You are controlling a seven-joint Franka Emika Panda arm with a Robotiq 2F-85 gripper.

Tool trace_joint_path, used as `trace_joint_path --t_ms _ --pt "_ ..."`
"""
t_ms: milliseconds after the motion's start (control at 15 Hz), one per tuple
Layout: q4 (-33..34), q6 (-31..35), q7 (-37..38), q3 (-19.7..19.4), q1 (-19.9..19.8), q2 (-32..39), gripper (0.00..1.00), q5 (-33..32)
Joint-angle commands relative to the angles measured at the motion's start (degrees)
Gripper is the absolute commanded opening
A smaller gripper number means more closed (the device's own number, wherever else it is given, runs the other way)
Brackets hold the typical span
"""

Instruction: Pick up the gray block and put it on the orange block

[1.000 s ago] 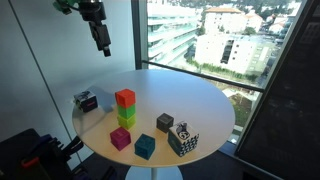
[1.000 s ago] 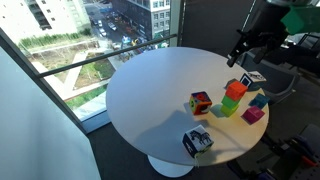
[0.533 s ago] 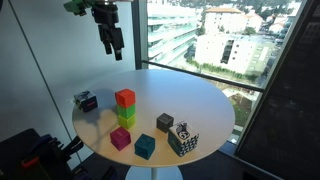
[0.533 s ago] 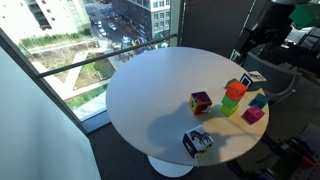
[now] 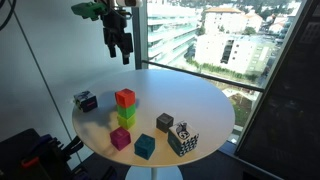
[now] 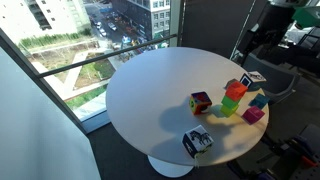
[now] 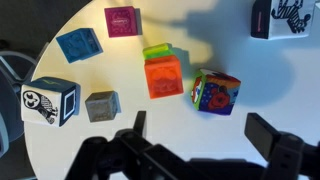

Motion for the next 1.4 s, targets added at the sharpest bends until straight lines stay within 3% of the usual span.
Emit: trace_joint_path --t_ms 0,800,1333 --pt "0.1 -0.1 0.0 0.0 0.0 0.0 1.0 0.0" --pt "-1.0 0.1 1.1 -0.3 -0.9 -0.2 1.0 -1.0" --pt "-0.7 0.4 0.0 -3.0 -3.6 0.8 1.0 -1.8"
